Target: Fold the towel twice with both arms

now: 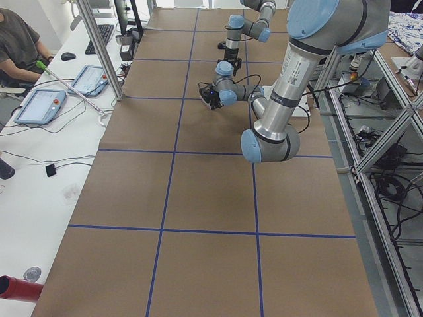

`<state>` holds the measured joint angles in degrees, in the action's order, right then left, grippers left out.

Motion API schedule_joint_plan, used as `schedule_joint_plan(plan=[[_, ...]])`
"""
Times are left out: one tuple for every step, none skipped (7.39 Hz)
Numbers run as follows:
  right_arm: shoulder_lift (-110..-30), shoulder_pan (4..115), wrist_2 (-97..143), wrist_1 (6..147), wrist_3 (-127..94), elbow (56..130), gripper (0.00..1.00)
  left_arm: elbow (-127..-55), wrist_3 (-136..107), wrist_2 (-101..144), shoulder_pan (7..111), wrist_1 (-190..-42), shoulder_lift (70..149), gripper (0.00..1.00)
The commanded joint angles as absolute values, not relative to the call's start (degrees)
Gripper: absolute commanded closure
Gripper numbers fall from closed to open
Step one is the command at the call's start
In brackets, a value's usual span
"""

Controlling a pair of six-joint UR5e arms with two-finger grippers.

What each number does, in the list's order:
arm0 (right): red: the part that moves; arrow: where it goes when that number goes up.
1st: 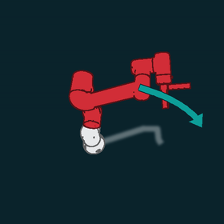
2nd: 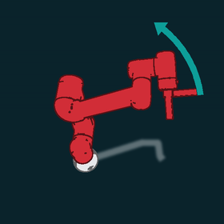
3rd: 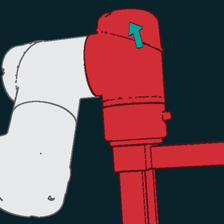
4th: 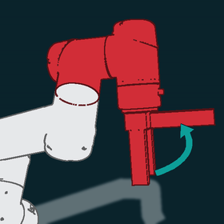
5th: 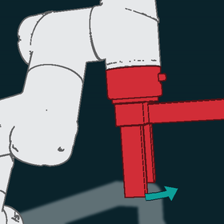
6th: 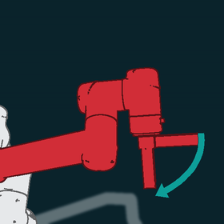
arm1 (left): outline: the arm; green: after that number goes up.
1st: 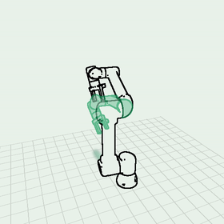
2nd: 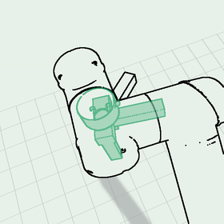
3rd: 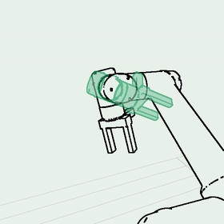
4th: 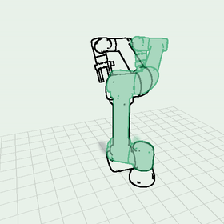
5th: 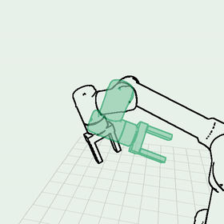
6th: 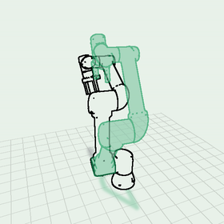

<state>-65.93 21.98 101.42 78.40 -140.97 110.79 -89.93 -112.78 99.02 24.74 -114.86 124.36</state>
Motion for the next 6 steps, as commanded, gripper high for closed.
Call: schedule_joint_plan(plan=[[-66.09, 21.97, 101.34, 78.40, -140.98, 110.74, 0.00, -90.00, -112.85, 98.96, 24.79, -114.96, 124.37, 1.00], [-66.09, 21.97, 101.42, 78.40, -140.98, 110.74, 0.00, -90.26, -112.94, 98.44, 24.87, -115.05, 124.45, 1.00], [-66.01, 21.97, 101.43, 78.40, -140.89, 110.83, 0.00, -90.52, -113.03, 97.92, 24.96, -115.31, 124.45, 1.00], [-66.01, 22.06, 101.43, 78.40, -140.98, 110.92, 0.00, -90.53, -113.03, 97.82, 25.40, -116.27, 124.54, 1.00], [-66.01, 22.32, 101.43, 78.40, -140.98, 111.09, 0.00, -90.18, -114.51, 97.74, 26.62, -117.67, 124.54, 1.00], [-66.01, 22.76, 101.34, 78.40, -140.98, 111.18, 0.00, -89.39, -114.78, 97.73, 28.28, -119.95, 124.80, 1.00]])
